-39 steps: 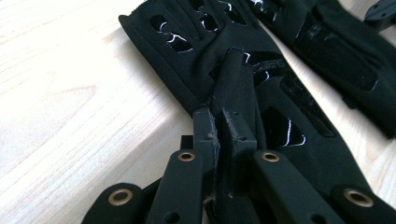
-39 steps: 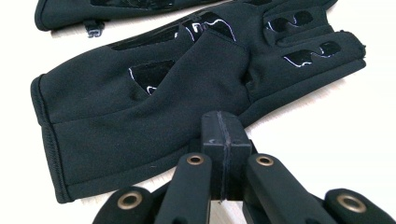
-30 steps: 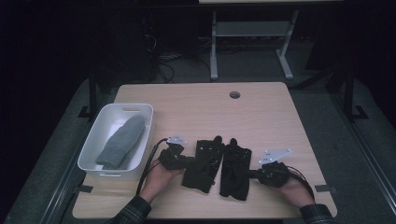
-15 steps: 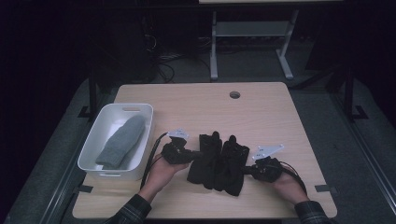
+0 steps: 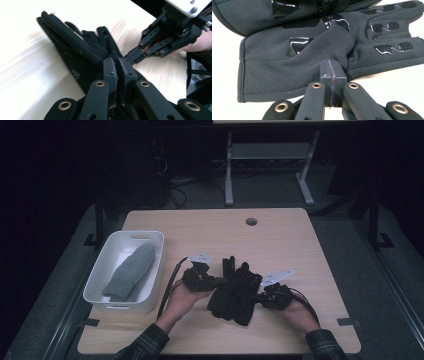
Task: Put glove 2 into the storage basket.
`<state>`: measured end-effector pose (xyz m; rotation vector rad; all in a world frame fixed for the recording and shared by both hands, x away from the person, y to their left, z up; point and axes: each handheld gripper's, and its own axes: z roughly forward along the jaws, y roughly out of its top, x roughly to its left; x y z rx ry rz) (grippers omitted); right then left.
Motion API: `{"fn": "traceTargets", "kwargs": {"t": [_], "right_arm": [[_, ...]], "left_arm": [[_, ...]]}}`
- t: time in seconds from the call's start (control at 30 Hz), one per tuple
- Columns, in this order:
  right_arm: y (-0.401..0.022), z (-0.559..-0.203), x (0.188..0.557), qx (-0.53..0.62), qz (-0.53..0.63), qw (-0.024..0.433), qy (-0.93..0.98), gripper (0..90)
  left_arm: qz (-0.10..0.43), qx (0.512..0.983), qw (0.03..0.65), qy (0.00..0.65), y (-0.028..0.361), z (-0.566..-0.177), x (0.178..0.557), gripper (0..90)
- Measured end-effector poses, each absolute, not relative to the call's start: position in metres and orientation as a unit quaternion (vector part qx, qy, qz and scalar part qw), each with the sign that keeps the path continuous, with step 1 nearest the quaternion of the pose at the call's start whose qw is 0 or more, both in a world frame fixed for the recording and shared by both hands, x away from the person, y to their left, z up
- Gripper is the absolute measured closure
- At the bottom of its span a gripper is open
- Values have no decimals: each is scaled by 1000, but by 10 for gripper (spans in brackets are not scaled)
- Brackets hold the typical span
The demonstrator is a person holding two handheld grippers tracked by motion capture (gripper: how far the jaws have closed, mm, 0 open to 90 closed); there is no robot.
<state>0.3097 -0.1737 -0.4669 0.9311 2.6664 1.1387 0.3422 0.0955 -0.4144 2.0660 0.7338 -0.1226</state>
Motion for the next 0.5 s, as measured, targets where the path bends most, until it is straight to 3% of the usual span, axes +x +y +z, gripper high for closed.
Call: {"fn": "traceTargets", "kwargs": {"t": [0.5], "right_arm": [[-194, -463, 313, 328, 378, 63, 864, 900]], "left_arm": [[-67, 837, 469, 275, 69, -416, 340, 742]]}}
